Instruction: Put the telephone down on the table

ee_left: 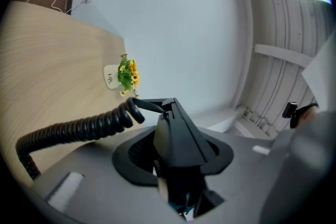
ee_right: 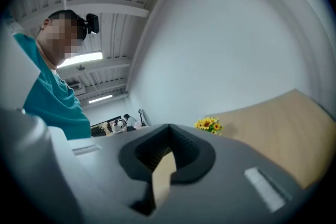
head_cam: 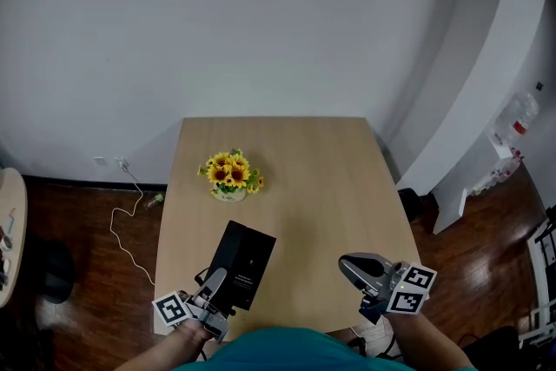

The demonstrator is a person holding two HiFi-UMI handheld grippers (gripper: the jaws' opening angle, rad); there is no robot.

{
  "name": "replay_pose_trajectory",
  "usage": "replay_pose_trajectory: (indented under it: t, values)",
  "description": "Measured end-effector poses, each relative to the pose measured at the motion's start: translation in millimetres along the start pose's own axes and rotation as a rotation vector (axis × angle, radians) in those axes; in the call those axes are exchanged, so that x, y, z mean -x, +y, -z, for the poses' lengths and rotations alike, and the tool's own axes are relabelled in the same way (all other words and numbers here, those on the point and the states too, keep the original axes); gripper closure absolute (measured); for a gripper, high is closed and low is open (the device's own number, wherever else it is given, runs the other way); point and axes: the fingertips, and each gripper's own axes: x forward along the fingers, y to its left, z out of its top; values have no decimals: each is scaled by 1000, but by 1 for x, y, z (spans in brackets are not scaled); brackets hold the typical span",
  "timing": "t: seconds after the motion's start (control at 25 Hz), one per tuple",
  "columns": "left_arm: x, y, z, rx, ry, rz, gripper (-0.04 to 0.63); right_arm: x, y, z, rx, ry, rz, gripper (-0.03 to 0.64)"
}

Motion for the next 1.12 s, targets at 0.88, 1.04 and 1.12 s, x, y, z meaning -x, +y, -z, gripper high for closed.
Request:
replay_pose_trajectory:
  t: [0.88, 1.04, 1.12]
  values:
    - [-180, 180, 15, -1, -203, -168, 422, 30, -153, 2, -84, 139, -113, 615]
    - [-208, 188, 16, 19, -226, -110, 422, 38, -164, 7, -104, 140, -98, 615]
    - [-216, 193, 16, 25, -241, -86, 422, 43, -167, 10, -114, 140, -88, 615]
